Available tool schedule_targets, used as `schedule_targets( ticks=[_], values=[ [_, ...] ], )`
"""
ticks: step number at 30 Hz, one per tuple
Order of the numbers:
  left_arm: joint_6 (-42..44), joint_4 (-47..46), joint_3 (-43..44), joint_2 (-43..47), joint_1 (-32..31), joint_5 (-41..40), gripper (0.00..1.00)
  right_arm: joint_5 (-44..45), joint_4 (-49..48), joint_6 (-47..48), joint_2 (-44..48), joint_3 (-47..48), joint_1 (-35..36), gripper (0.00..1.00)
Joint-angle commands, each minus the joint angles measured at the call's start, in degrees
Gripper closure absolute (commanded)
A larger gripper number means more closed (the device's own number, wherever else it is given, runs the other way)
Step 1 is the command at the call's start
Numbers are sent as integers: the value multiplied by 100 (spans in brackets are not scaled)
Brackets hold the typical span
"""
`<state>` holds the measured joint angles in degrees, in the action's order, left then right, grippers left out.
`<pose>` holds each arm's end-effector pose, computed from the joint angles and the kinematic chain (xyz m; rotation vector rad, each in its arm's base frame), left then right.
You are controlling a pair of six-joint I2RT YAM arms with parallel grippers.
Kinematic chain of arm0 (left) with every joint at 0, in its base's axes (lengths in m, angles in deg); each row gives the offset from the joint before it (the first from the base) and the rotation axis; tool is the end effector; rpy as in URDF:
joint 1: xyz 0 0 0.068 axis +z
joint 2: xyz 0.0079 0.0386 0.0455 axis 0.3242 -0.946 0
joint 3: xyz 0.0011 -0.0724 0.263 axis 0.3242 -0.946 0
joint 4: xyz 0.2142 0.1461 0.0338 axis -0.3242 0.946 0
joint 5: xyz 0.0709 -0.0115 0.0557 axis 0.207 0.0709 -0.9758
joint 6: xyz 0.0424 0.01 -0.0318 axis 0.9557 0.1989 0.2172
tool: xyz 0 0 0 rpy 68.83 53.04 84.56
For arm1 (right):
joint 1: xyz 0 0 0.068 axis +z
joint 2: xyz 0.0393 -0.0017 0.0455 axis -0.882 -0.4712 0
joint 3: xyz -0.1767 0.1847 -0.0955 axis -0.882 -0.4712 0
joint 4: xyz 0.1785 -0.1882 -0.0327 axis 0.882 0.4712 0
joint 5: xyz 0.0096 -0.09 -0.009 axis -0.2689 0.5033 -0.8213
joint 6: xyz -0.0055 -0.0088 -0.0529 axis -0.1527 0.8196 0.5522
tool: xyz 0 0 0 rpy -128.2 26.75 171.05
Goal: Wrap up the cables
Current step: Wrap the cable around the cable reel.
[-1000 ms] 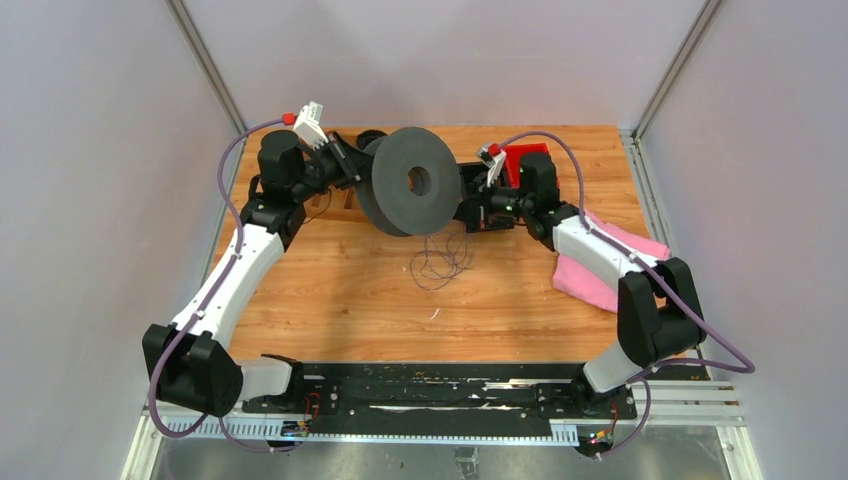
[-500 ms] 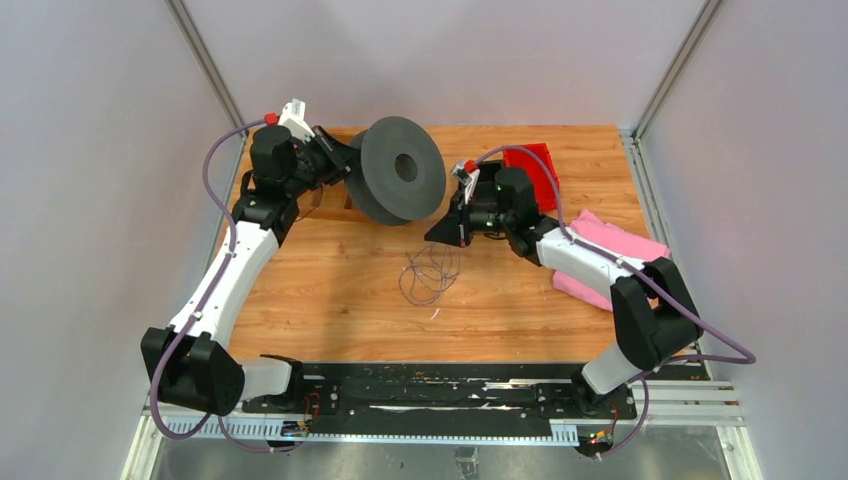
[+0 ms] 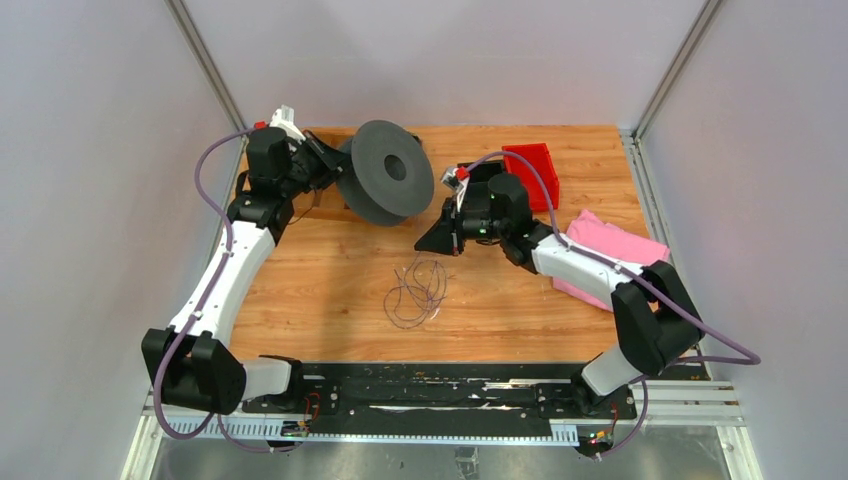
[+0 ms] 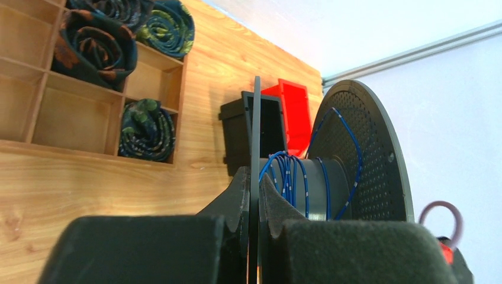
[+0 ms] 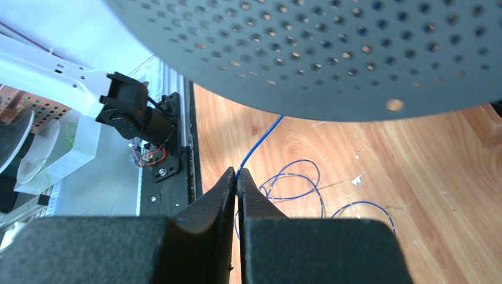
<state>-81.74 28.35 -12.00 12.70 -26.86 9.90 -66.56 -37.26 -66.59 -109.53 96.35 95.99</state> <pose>0.2900 -0.0509 0.3740 -0.4556 1.8757 -0.9441 0.2681 0.2152 0.2707 -0.9460 1.6744 1.4397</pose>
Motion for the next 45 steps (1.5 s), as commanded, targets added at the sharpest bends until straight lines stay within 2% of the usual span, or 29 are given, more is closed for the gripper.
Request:
schedule_targets(
  ticks=[1, 7, 13, 23, 36, 45],
  values=[
    [64, -180, 115, 193, 83, -482, 100, -436, -138, -94, 287, 0, 212, 96],
    [557, 75, 224, 179, 80, -978, 100, -666, 50, -56, 414, 160, 432, 97],
    [1292, 204, 269, 284, -24, -1666, 100, -632, 1207, 411, 326, 827, 608, 98],
    [2612, 88, 252, 356, -793, -2617, 100, -356, 2713, 656, 33, 2049, 852, 99],
    [4091, -103, 253, 290, -1837, -3172, 100, 72, 3862, 806, -187, 3383, 864, 99],
    [4764, -218, 148, 309, -2232, -3222, 100, 329, 4272, 891, -189, 3966, 716, 99]
  ],
)
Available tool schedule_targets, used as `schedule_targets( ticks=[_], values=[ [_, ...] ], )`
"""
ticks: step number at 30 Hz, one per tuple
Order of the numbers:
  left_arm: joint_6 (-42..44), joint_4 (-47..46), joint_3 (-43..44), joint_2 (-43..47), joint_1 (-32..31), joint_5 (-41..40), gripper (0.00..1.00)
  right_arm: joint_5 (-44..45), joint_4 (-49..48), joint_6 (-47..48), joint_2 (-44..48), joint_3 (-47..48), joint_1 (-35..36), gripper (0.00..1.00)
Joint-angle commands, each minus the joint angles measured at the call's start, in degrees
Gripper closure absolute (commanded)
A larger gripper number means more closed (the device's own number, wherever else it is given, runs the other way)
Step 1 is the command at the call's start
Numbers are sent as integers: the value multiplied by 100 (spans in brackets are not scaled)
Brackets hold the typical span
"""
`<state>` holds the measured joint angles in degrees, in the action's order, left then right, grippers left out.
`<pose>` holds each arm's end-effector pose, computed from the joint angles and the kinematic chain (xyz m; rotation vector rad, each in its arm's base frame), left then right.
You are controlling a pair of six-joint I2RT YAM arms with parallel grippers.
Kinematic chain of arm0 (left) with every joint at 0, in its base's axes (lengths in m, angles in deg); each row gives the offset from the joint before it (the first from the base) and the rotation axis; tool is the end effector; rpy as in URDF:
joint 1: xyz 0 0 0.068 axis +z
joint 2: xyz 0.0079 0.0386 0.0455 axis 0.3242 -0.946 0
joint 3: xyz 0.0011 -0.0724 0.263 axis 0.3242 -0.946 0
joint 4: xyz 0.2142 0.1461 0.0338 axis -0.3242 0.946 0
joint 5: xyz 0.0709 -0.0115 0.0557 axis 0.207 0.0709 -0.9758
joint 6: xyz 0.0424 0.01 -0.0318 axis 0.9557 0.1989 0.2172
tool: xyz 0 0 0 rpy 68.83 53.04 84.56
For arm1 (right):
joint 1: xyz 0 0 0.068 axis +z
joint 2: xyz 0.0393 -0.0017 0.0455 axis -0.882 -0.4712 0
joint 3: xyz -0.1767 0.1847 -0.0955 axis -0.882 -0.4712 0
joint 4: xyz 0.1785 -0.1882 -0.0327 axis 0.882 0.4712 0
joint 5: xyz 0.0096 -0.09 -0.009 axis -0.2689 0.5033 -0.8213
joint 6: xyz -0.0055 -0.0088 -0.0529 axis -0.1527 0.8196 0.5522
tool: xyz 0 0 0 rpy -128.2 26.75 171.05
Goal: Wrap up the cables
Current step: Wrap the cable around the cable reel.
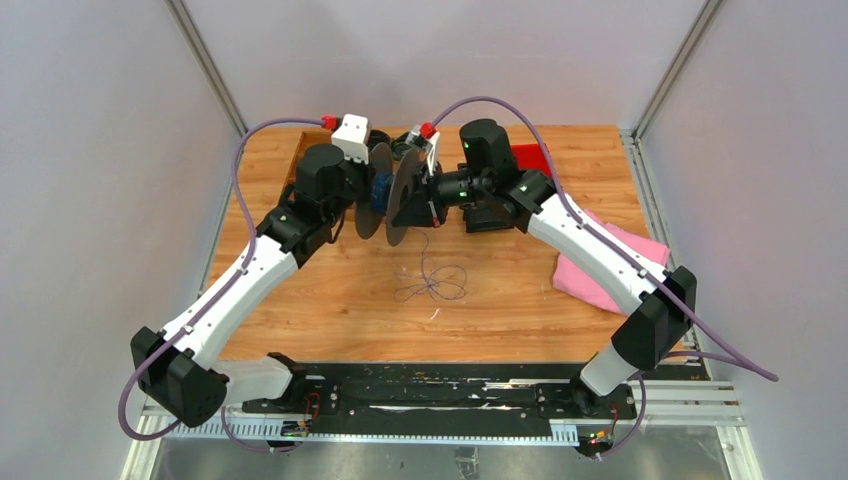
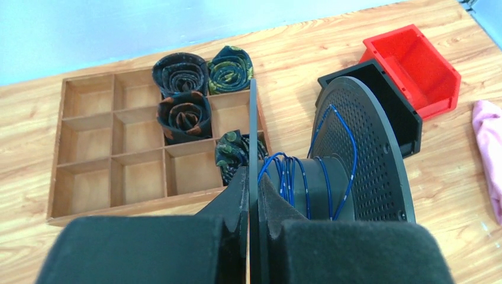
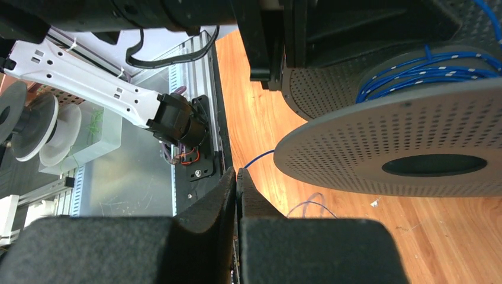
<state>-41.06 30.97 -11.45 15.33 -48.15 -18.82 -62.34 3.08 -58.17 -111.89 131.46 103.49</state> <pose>0.2491 -0.1310 0.3847 0.1985 1.8148 -0.2663 0.2539 0.2605 0.3997 -1.1103 1.6989 1.3845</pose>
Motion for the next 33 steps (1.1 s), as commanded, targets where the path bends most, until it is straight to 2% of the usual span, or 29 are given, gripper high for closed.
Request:
schedule_targets(
  ticks=[1, 6, 10, 14, 16, 18, 20, 21, 24, 28, 31, 33],
  values=[
    [794, -487, 75, 46, -156, -352, 100, -59, 290, 71, 49, 514, -75, 99],
    [1264, -551, -32, 54, -406, -363, 100, 31, 473, 150, 43, 756, -262, 99],
    [1329, -551, -51, 80, -460, -295, 100, 89, 509, 203, 99, 732, -401, 99],
    [1098, -440, 64, 72, -460, -286, 100, 35, 338, 287, 189, 349, -499, 99],
    [958, -375, 95, 57, -460, -271, 100, -14, -118, 281, 365, -142, -651, 99],
    [795, -308, 107, 53, -460, -256, 100, -68, -597, 233, 527, -778, -872, 92],
    [657, -225, 148, 46, -452, -210, 100, -257, -1121, 65, 636, -1348, -1117, 78],
    [575, -172, 178, 31, -452, -187, 100, -333, -1412, 10, 665, -1657, -1204, 67],
    [372, -62, 265, 3, -424, -110, 100, -473, -2165, -4, 704, -2537, -1304, 51],
    [111, 35, 348, -40, -284, 72, 100, -701, -3371, -177, 385, -3465, -1287, 39],
    [-4, 47, 375, -34, -155, 169, 100, -873, -4223, -232, 12, -3823, -1199, 35],
    [-26, 47, 374, -21, -100, 181, 100, -883, -4431, -153, -236, -3891, -1086, 33]
  ],
)
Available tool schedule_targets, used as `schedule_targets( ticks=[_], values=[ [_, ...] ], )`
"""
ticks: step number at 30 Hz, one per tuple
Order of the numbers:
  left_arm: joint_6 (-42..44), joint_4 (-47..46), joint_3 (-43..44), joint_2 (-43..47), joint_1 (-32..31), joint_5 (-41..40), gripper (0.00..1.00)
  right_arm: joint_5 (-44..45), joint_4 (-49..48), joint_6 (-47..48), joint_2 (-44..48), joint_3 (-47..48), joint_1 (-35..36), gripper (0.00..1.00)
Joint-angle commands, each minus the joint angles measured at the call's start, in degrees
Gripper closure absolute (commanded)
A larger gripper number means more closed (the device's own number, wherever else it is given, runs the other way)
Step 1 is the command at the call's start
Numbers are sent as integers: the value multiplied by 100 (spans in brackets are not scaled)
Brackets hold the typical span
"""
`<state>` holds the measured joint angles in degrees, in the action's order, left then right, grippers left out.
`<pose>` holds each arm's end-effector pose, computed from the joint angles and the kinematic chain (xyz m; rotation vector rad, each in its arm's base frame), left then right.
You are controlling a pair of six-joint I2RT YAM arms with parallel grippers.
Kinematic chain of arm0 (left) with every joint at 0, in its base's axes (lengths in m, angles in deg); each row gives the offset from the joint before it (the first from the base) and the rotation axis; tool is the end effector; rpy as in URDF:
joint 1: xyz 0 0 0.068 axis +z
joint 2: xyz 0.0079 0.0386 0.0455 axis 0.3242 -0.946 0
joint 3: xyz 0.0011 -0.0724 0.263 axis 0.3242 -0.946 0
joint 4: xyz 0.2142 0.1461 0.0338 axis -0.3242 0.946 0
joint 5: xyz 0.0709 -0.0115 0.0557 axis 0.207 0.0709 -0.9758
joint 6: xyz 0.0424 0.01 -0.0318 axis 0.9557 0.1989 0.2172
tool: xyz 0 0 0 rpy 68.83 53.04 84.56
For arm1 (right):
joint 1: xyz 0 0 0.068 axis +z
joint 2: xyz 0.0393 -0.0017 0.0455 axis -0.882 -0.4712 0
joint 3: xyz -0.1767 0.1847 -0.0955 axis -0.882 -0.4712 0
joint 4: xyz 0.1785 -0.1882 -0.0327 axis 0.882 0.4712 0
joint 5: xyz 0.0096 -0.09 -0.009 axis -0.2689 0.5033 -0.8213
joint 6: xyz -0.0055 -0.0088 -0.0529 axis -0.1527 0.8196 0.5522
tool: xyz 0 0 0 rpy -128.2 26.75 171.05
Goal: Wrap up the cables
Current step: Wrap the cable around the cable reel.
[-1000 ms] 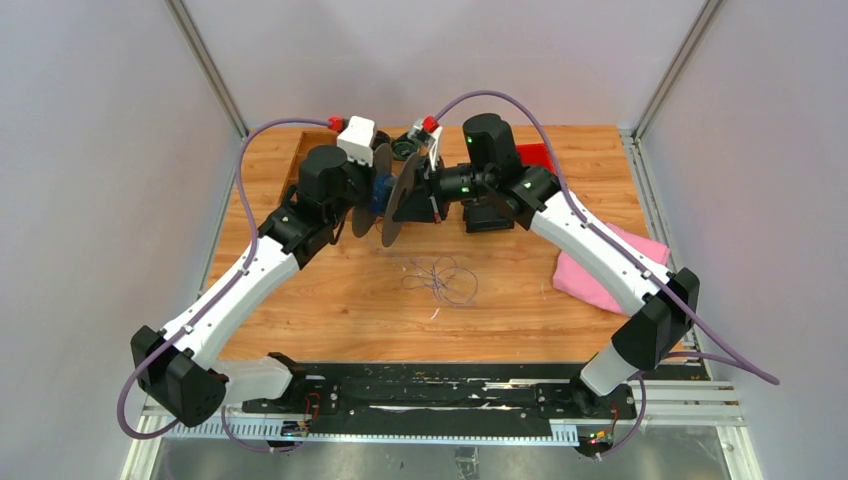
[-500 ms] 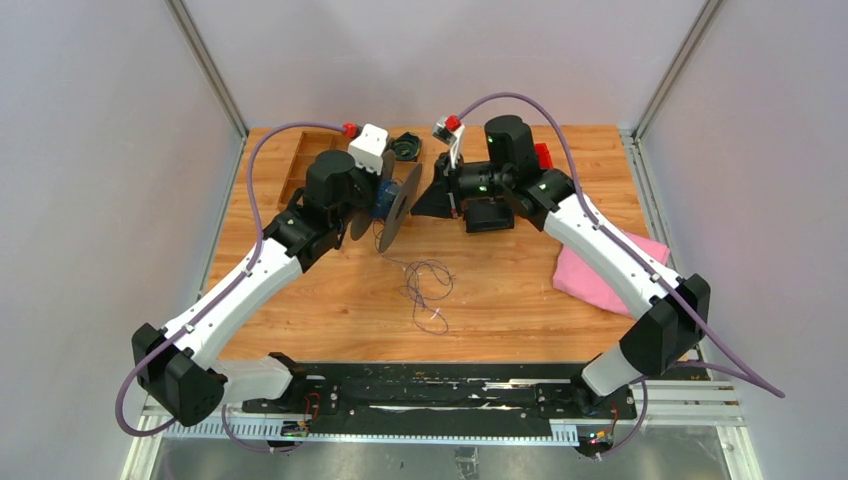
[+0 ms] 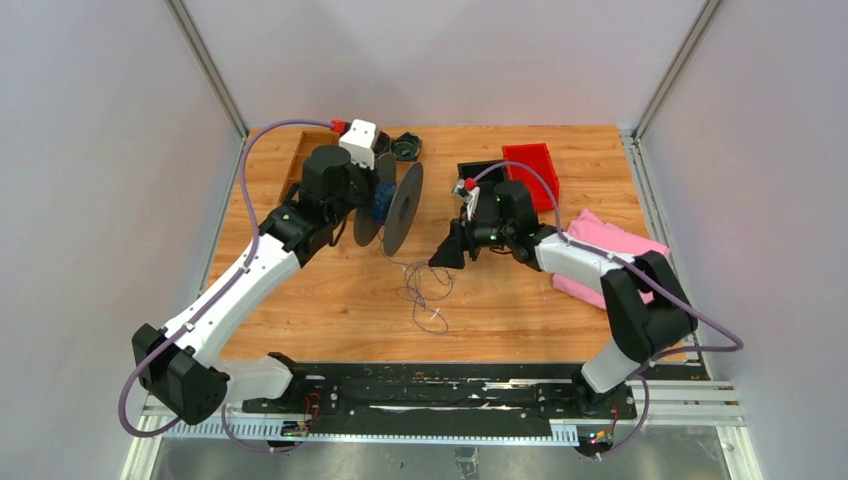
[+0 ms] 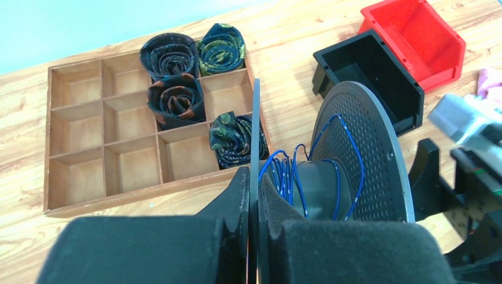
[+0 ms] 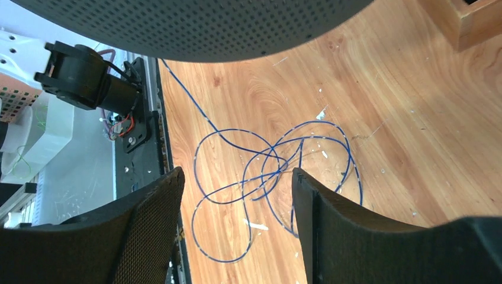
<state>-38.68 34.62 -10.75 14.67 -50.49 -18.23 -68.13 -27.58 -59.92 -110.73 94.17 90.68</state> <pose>0.2442 -0.1419 0.3793 0.2989 1.8639 -0.2551 0.2802 0.1865 0.2365 -0.9173 1.8509 1.3781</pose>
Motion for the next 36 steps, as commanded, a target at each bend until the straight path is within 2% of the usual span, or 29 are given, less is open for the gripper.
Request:
schedule_targets(
  ticks=[1, 5, 14, 17, 20, 22, 25, 27, 33, 36],
  values=[
    [-290, -318, 302, 48, 166, 141, 100, -308, -1432, 30, -465, -158, 246, 33],
    [-358, -318, 305, 67, 268, 234, 100, -290, -1760, 113, -846, -145, 467, 32],
    [-588, -313, 289, 62, 482, 445, 100, -327, -1774, 358, -1530, 213, 757, 34],
    [-690, -318, 294, 67, 575, 496, 100, -399, -1834, 315, -1661, 231, 858, 40],
    [-849, -339, 262, 67, 701, 573, 100, -457, -1877, 279, -1700, 198, 970, 51],
    [-972, -357, 254, 67, 799, 639, 100, -544, -1916, 163, -1701, 197, 1024, 63],
    [-1140, -374, 220, 66, 949, 678, 100, -648, -1881, -25, -1576, 195, 1062, 87],
    [-1189, -399, 192, 90, 1029, 628, 100, -671, -1710, -19, -1377, 176, 1064, 98],
    [-978, -540, 127, 99, 1074, 342, 100, -934, -752, 24, -596, 347, 1099, 99],
    [-747, -658, 30, 86, 1071, 206, 100, -938, 360, 355, -176, 737, 1236, 99]
  ],
)
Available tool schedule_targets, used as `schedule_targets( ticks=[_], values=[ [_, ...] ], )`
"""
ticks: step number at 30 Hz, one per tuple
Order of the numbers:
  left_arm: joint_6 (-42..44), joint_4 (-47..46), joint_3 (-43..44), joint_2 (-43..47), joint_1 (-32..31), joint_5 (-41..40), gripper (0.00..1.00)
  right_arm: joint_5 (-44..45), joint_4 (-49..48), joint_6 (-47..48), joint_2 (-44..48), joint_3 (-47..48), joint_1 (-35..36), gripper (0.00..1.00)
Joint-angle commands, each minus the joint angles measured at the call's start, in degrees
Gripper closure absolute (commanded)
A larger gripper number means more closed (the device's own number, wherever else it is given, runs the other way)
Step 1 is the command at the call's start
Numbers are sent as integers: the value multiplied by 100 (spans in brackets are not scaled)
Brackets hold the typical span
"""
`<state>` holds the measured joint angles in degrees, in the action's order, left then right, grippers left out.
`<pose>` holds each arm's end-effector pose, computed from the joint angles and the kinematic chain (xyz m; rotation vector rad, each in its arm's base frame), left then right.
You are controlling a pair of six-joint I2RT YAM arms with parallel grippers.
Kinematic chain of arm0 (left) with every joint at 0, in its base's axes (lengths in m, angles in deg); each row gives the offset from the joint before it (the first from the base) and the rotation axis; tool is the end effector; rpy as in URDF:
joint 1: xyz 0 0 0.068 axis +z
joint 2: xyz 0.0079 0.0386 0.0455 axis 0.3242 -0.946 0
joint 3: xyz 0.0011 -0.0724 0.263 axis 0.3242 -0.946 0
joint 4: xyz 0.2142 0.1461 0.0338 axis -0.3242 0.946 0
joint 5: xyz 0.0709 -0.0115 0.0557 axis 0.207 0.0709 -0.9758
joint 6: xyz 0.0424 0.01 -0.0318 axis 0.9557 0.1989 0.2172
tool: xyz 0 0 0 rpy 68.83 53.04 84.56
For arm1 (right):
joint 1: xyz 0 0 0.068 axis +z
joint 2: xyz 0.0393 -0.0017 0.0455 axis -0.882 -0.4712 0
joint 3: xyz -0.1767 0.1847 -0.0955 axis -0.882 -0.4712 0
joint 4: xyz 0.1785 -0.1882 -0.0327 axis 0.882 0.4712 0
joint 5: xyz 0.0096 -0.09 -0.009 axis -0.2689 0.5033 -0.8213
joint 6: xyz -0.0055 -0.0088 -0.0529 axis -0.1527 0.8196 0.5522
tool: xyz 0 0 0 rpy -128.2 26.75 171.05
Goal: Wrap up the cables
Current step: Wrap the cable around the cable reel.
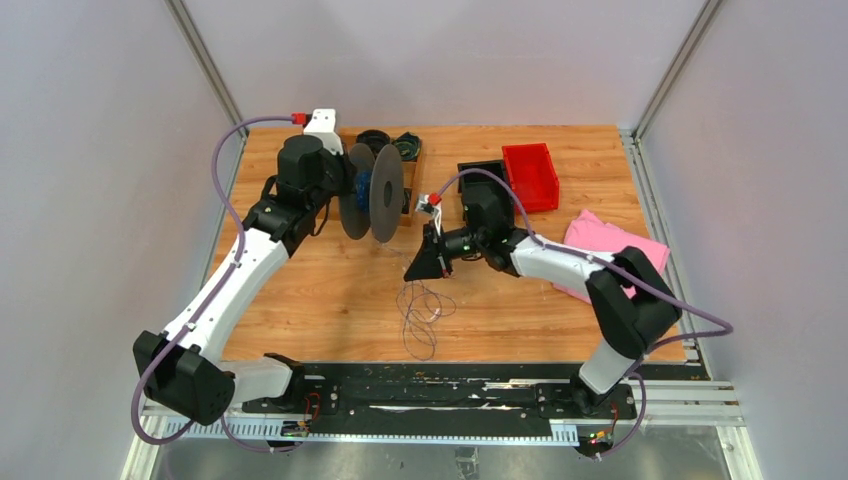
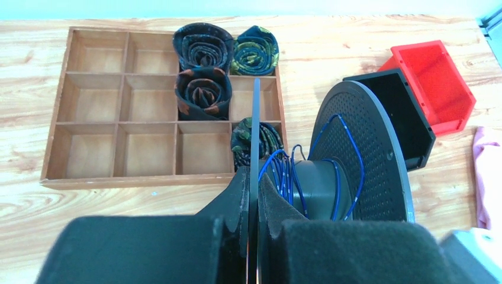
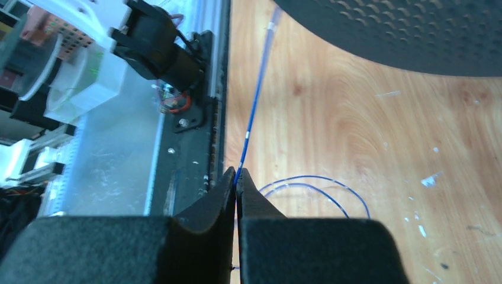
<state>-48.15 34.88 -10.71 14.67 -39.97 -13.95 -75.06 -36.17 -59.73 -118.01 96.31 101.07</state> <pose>0.2653 -0.0974 0.3789 0.0226 1.8992 -0.3107 0.2577 0.2498 0.2210 -1.2013 1.6827 1.5855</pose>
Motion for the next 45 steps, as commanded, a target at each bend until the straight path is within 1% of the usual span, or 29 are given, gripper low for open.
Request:
schedule_targets(
  ticks=[1, 4, 9, 13, 17, 21, 24, 32, 35, 41, 45],
  values=[
    [272, -739, -6, 74, 1, -293, 100, -219, 1582, 471, 657, 694, 253, 99],
    [575, -887, -112, 58, -88, -498, 100, -108, 2362, 639, 887, 1193, 329, 99],
    [1259, -1081, -294, 85, -512, -891, 100, 233, 3340, 808, 1049, 2167, 329, 100],
    [1522, -1124, -378, 121, -655, -879, 100, 603, 3906, 847, 1030, 2907, 272, 99],
    [1831, -1166, -440, 178, -764, -685, 100, 952, 4195, 773, 966, 3356, 85, 99],
    [2109, -1185, -488, 231, -825, -335, 100, 1227, 4422, 855, 914, 3637, -61, 99],
    [2333, -1163, -537, 287, -855, 96, 100, 1421, 4580, 921, 876, 3804, -175, 99],
    [2893, -998, -618, 454, -887, 803, 100, 1768, 4776, 1106, 868, 4035, -482, 99],
    [3077, -875, -607, 512, -885, 1203, 100, 1889, 4860, 1235, 857, 4088, -558, 100],
    [3051, -678, -524, 562, -882, 1649, 100, 2081, 4880, 1397, 801, 3995, -799, 100],
    [2846, -601, -431, 598, -882, 1850, 100, 2274, 4879, 1618, 776, 3907, -938, 99]
  ],
)
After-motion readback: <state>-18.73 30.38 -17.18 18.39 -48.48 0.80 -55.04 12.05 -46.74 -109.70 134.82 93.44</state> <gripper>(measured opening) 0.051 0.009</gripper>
